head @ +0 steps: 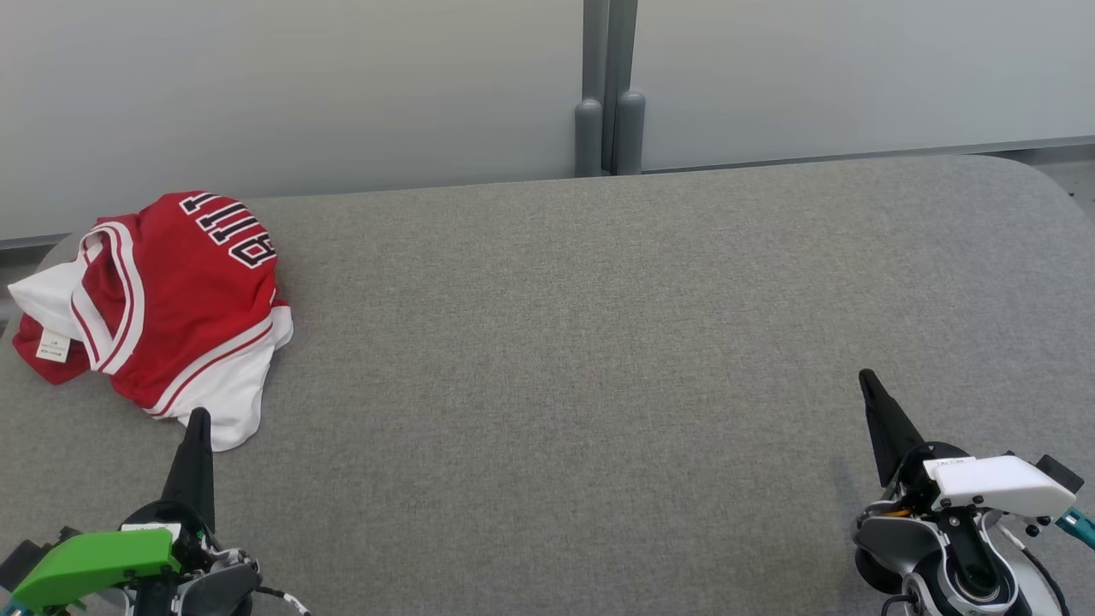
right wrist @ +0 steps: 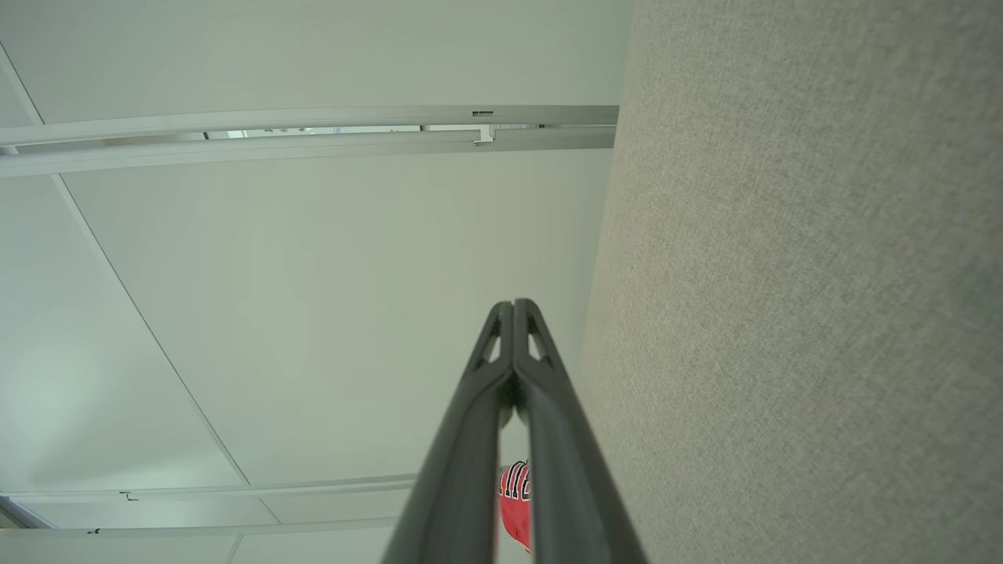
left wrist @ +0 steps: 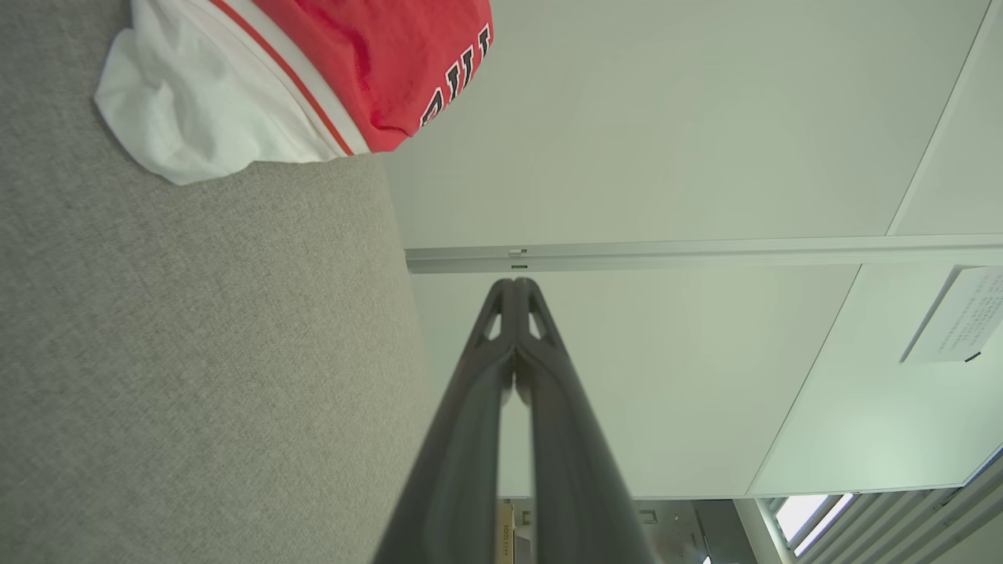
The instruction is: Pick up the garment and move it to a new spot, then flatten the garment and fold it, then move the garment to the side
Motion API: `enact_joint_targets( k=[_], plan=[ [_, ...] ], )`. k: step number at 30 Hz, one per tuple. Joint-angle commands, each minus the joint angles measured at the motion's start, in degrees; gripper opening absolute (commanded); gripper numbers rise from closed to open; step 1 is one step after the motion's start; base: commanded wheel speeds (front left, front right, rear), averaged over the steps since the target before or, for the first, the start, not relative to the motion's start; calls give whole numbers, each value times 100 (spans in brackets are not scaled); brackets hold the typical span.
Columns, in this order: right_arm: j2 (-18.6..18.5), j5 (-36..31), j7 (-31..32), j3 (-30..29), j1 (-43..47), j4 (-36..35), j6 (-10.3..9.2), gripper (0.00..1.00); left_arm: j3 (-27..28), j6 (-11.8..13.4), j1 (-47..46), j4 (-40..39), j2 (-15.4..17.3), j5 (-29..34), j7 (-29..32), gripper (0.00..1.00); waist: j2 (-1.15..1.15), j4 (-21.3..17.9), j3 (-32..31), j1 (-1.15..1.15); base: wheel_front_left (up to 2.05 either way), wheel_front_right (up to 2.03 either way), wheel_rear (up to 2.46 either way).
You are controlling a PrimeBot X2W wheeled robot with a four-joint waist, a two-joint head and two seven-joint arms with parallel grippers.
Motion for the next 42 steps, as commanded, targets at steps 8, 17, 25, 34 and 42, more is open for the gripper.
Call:
enact_joint_targets(
  k=[8, 17, 25, 34, 42],
  plan=[
    [-19, -8, 1, 2, -36, 4, 8, 0, 4, -4, -103, 12, 18, 47, 2, 0, 59, 0, 0, 0, 0, 0, 0],
    [-19, -8, 1, 2, -37, 4, 8, 0, 4, -4, -103, 12, 18, 47, 2, 0, 59, 0, 0, 0, 0, 0, 0],
    [-19, -8, 1, 2, -37, 4, 8, 0, 4, -4, -102, 12, 18, 47, 2, 0, 59, 0, 0, 0, 0, 0, 0],
    [-19, -8, 1, 2, -37, 4, 8, 0, 4, -4, -102, 12, 18, 47, 2, 0, 59, 0, 0, 0, 0, 0, 0],
    [-19, -8, 1, 2, -37, 4, 8, 0, 4, -4, -102, 12, 18, 47, 2, 0, 59, 0, 0, 0, 0, 0, 0]
  ],
)
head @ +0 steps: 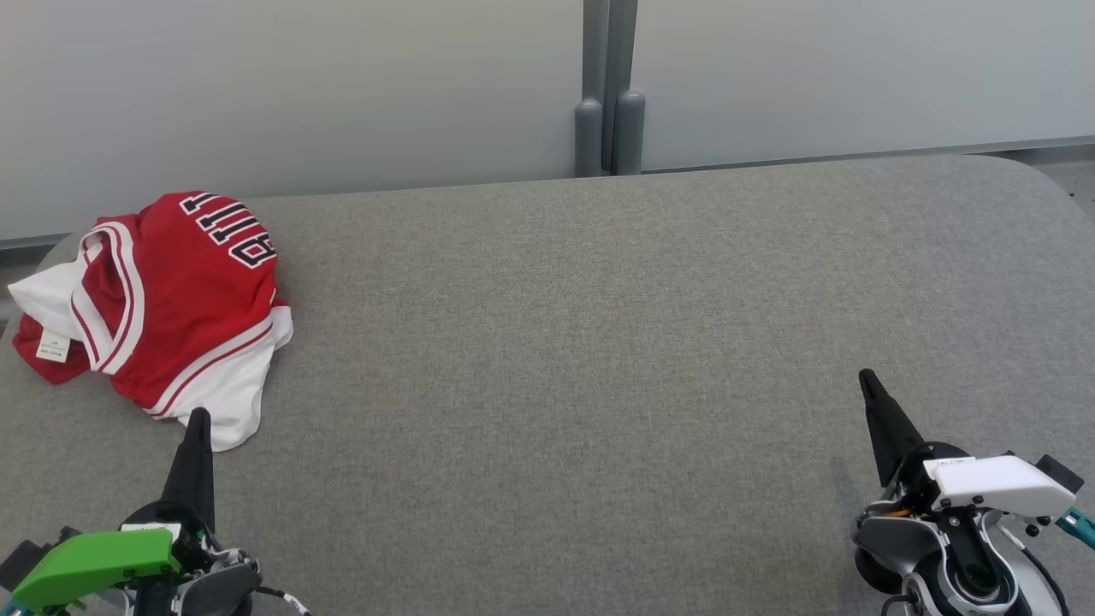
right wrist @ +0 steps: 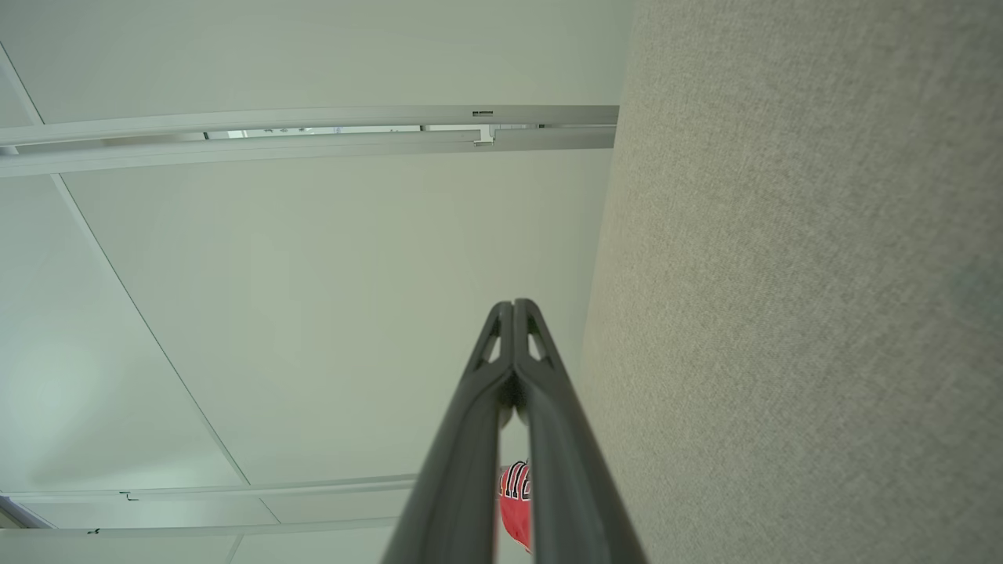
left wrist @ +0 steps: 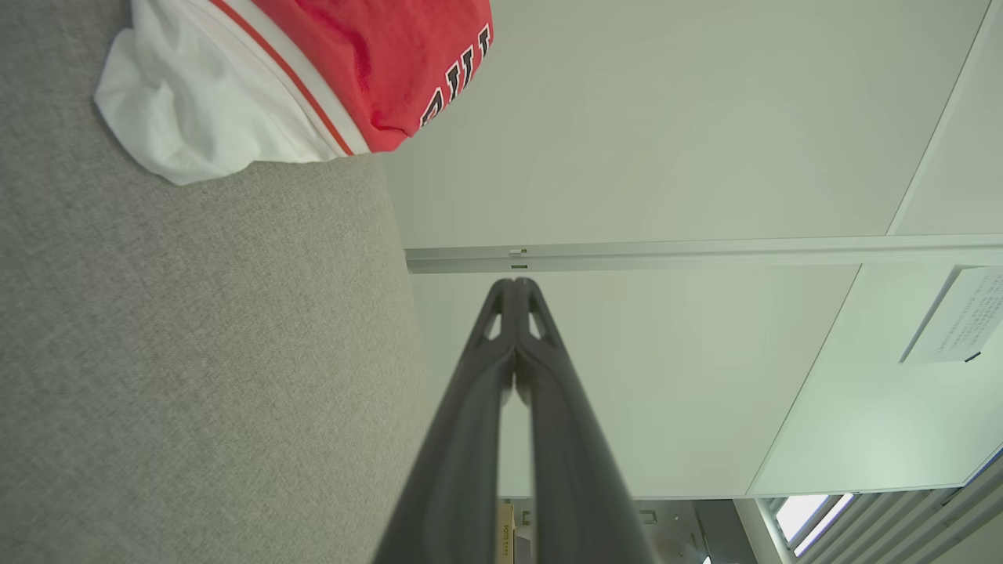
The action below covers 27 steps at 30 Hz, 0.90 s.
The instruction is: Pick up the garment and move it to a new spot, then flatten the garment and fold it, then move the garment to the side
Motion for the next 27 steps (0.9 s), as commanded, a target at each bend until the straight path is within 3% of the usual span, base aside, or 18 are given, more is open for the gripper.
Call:
enact_joint_targets(
  k=[1, 6, 7, 8, 27],
  plan=[
    [-19, -8, 1, 2, -37, 4, 8, 0, 4, -4, -102, 12, 18, 47, 2, 0, 59, 0, 0, 0, 0, 0, 0],
    [-19, -8, 1, 2, -37, 4, 8, 0, 4, -4, -102, 12, 18, 47, 2, 0, 59, 0, 0, 0, 0, 0, 0],
    [1, -2, -3, 3, 3, 8, 0, 0, -3, 1, 3, 5, -2, 2, -3, 0, 0, 0, 0, 0, 0, 0, 0],
    [13, 0, 0, 2, 29, 59, -1, 100, -7, 1, 36, 54, -11, -1, -1, 100, 0, 0, 0, 0, 0, 0, 0],
    [23, -540, -427, 268, 145, 65, 1, 100, -514, 110, 171, -117, -17, 531, -516, 100, 8, -3, 6, 0, 0, 0, 0]
  ],
)
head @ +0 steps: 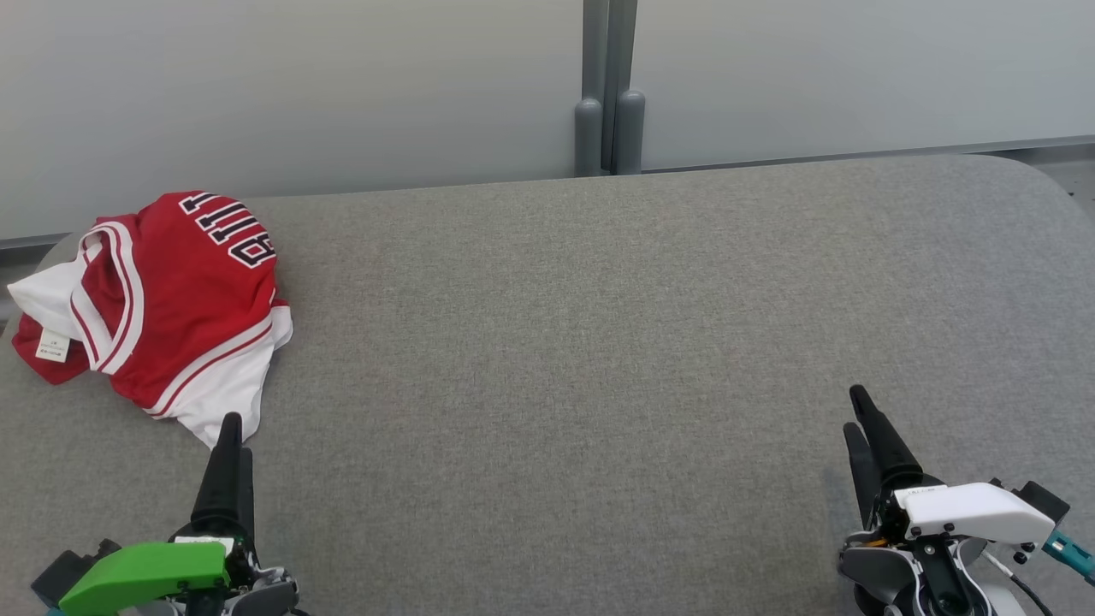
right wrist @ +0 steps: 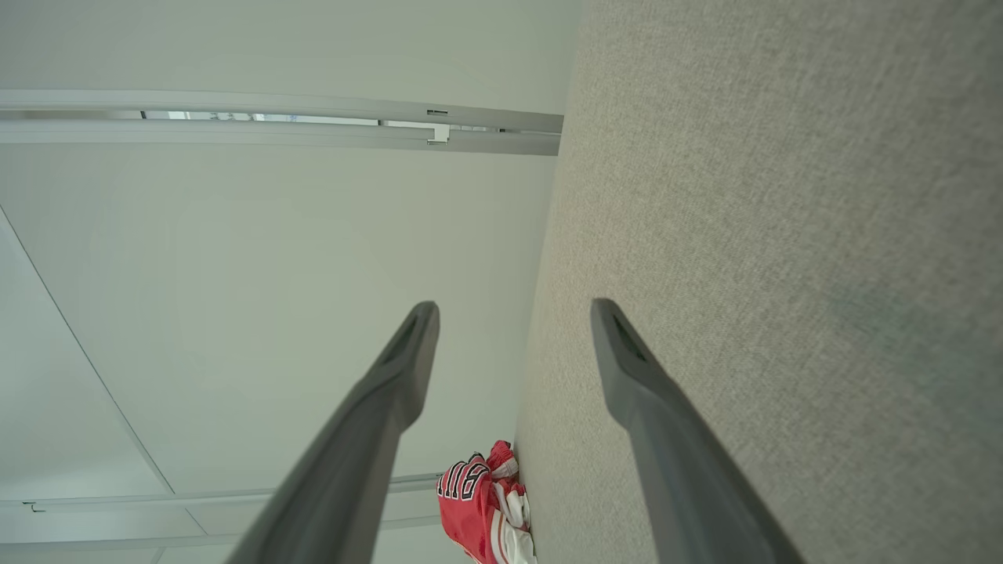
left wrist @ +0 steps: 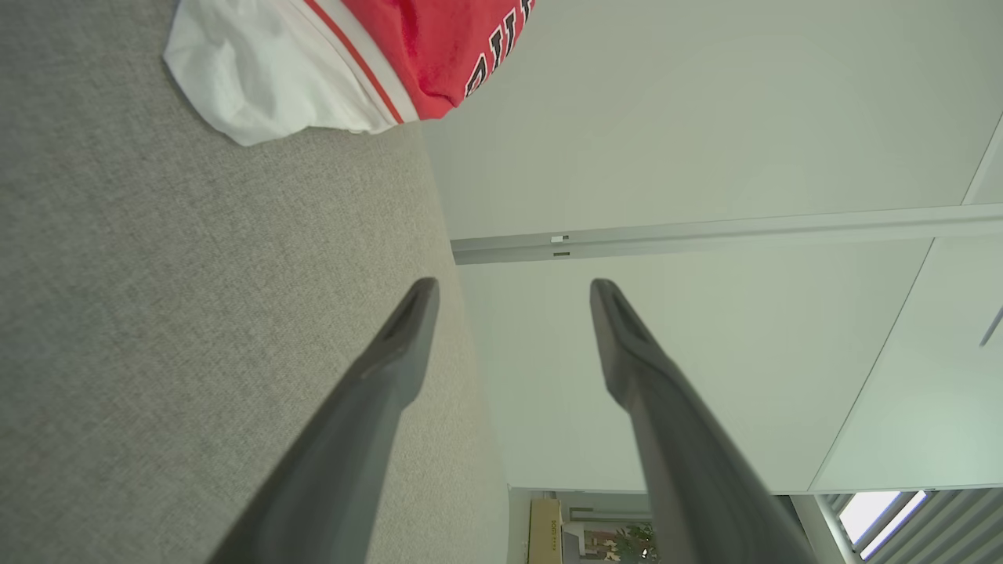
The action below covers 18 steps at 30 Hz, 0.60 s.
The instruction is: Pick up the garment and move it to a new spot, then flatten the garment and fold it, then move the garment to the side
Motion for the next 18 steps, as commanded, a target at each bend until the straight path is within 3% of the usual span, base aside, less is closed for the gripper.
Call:
enact_joint_targets(
  k=[1, 18],
  plan=[
    [-26, -164, -65, 22, -74, -122, 10, 100, -61, 18, -62, -132, 35, 201, -67, 100, 8, 0, 1, 0, 0, 0, 0],
    [-36, -2228, -421, 84, -5, -652, 11, 100, -448, 305, -94, -530, 45, 2174, -498, 100, 16, 0, 20, 0, 0, 0, 0]
  ],
)
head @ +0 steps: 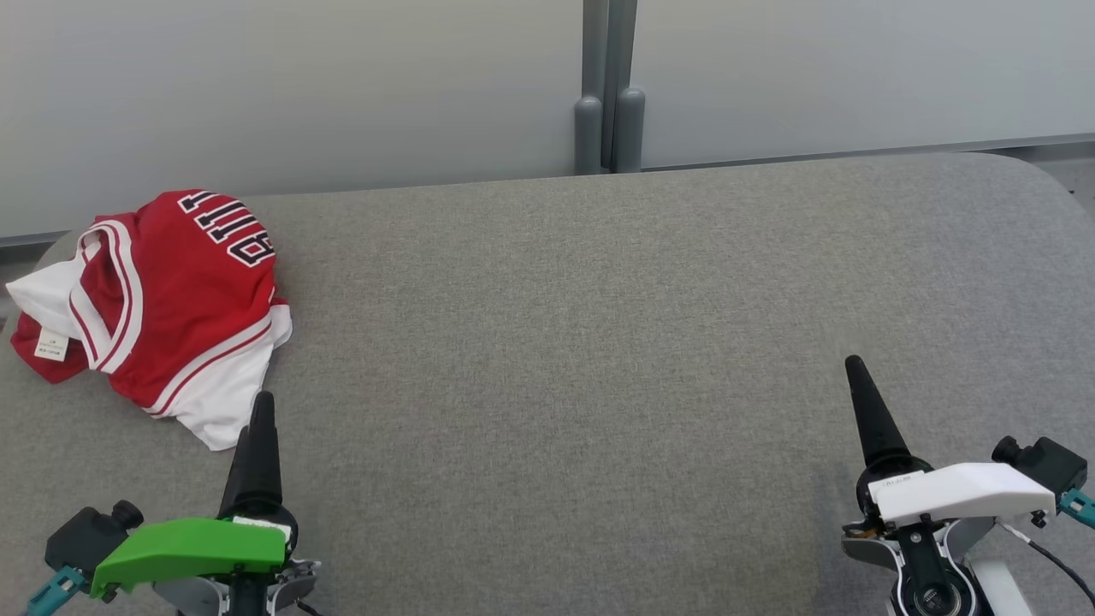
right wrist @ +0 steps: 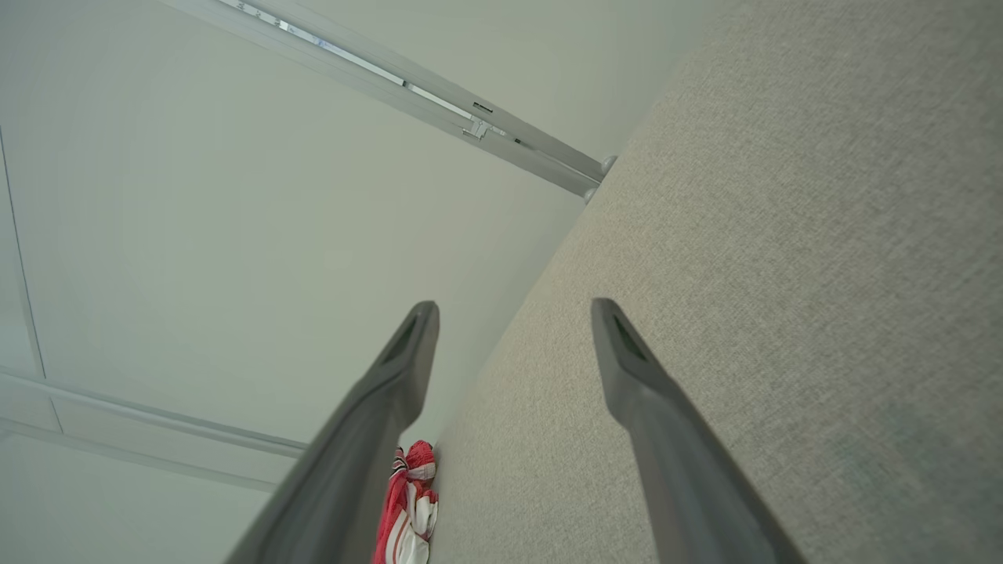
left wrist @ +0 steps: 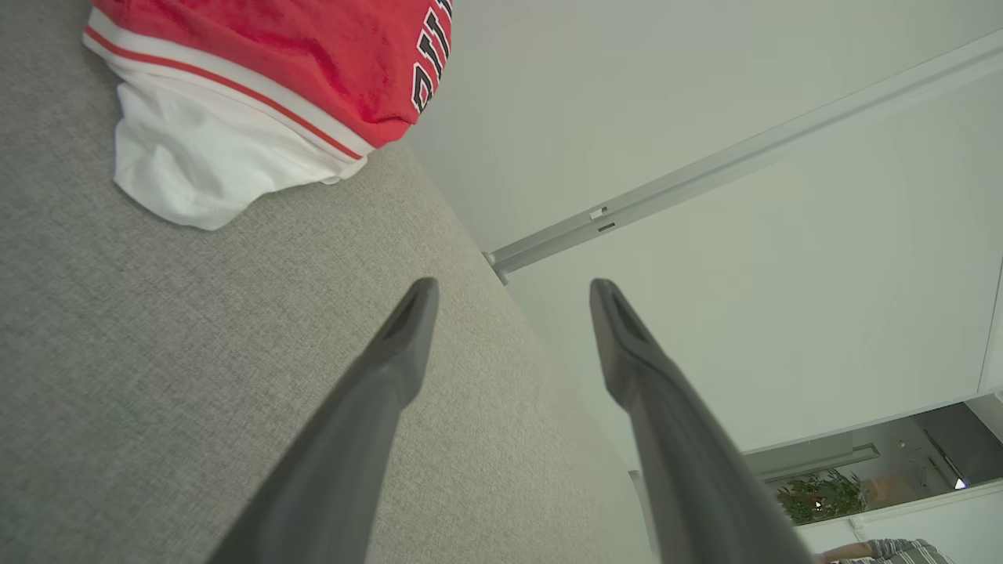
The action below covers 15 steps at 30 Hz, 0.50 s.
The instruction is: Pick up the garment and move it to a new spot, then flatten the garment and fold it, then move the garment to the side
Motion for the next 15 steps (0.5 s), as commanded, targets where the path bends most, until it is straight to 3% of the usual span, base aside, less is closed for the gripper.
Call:
enact_joint_targets(
  k=[1, 15],
  plan=[
    [-31, -312, -68, 13, -12, -169, 11, 100, -67, 50, -95, -133, 36, 309, -76, 100, 17, 1, 2, 0, 0, 0, 0],
    [-37, -1819, -316, 186, 68, -467, 13, 100, -368, 197, -37, -264, 48, 2195, -374, 100, 23, 6, 19, 0, 0, 0, 0]
  ],
)
